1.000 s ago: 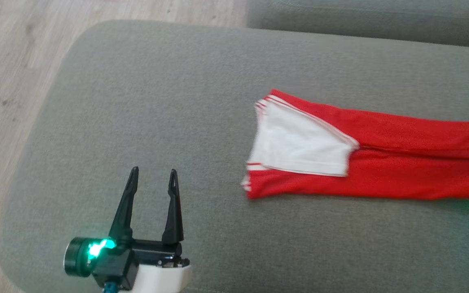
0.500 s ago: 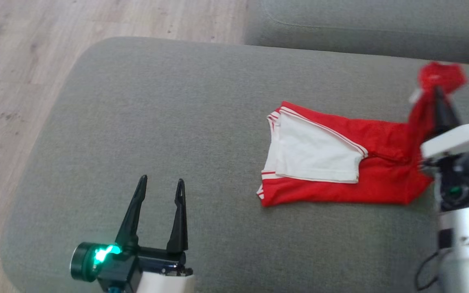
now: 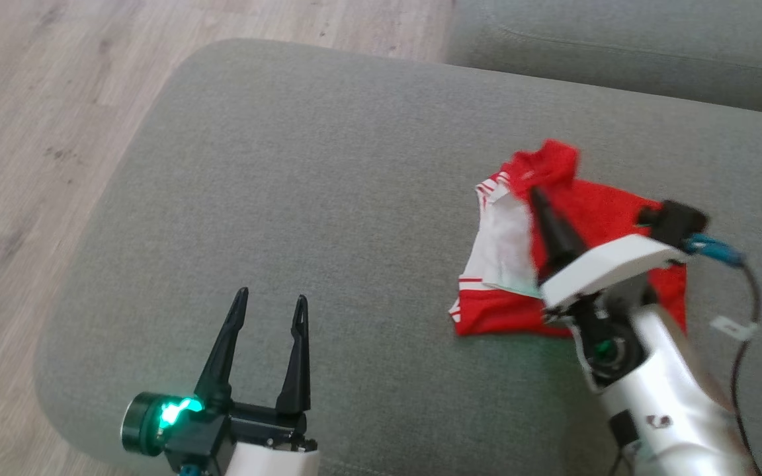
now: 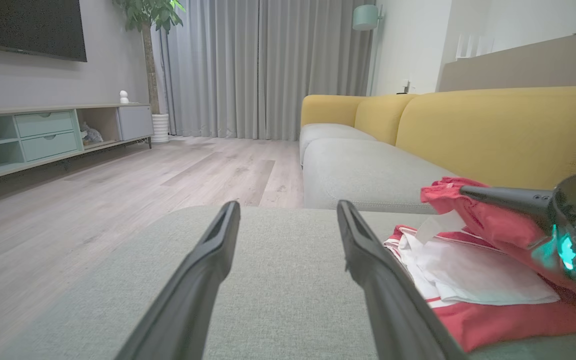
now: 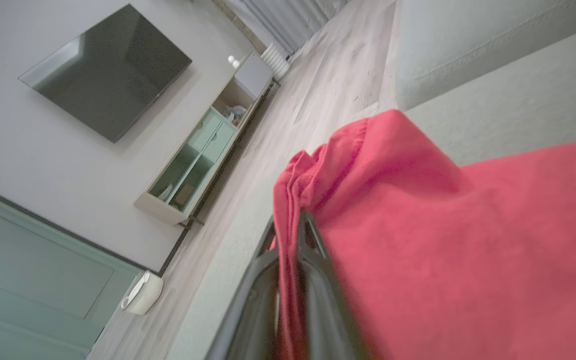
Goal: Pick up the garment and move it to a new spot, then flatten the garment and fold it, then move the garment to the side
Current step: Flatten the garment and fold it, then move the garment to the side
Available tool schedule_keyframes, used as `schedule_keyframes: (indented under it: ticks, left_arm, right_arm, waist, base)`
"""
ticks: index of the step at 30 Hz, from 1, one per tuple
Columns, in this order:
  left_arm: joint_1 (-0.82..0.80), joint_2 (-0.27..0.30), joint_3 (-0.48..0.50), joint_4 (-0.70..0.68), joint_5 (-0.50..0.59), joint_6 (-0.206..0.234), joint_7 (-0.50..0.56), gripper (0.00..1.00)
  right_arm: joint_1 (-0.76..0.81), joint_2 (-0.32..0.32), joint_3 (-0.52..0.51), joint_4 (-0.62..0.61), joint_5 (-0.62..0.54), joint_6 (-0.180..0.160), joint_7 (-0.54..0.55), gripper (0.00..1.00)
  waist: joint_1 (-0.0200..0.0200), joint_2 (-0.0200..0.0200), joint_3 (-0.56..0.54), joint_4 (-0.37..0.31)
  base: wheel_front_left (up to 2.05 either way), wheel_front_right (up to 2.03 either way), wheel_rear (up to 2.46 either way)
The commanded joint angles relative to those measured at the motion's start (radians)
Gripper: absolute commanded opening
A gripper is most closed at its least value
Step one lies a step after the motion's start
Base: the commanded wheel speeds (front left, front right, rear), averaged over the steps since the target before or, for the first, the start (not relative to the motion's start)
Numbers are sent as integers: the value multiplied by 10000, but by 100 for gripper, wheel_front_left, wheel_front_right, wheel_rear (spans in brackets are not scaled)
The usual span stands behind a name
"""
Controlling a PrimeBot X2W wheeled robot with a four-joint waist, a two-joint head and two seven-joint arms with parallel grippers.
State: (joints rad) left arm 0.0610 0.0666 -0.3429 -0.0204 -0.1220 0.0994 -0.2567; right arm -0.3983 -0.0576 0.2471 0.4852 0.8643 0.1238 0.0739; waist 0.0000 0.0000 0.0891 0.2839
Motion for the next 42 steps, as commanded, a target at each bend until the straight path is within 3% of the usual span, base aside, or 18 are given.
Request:
schedule_keyframes:
  ticks: [1, 4, 5, 6, 12, 19, 25, 33, 42]
  left_arm:
    - [-337, -106, 287, -280, 86, -15, -51, 100]
    - [-384, -125, 339, -256, 59, -21, -51, 100]
    - [-386, -130, 356, -243, 51, -23, -51, 100]
    - [-384, -134, 370, -230, 43, -26, -51, 100]
    - [-248, -150, 500, -183, 34, 0, -51, 100]
    - [265, -157, 935, -217, 4, 66, -51, 100]
    - [549, -159, 1257, -20, -158, 44, -51, 100]
    - [894, -162, 1437, 770, -340, 29, -51, 100]
    - [1300, -163, 1770, 1581, -304, 24, -51, 100]
  right_arm:
    - [-569, 72, 397, -235, 117, 69, -153, 0]
    - [-695, 72, 1242, 411, 378, 69, -349, 1]
    - [-722, 72, 1487, 624, 396, 69, -416, 39]
    - [-734, 72, 1668, 838, 443, 69, -493, 100]
    - [-815, 73, 2103, 1594, 437, 69, -1466, 100]
    - [134, -96, 862, 1341, -1940, 69, -2954, 100]
    - [1800, -819, -232, 232, -3705, 69, -3339, 100]
    - [4101, -1163, -1352, -2556, -5644, 69, -3354, 100]
    - [5829, -1051, -1428, -3674, -5935, 69, -3355, 100]
  waist:
    - [0, 0, 56, 102]
    - [0, 0, 73, 209]
    - [0, 0, 68, 229]
    - [0, 0, 55, 240]
    - [0, 0, -272, 75]
    - [0, 0, -1197, -904]
    - [0, 0, -1585, -1726]
    - [0, 0, -1831, -2370]
    - [0, 0, -2078, -2643]
  base:
    - [0, 0, 0]
    - [0, 0, 0]
    - [0, 0, 0]
    - [0, 0, 0]
    - [0, 0, 0]
    - [0, 0, 0]
    - [0, 0, 0]
    - [0, 0, 0]
    - [0, 0, 0]
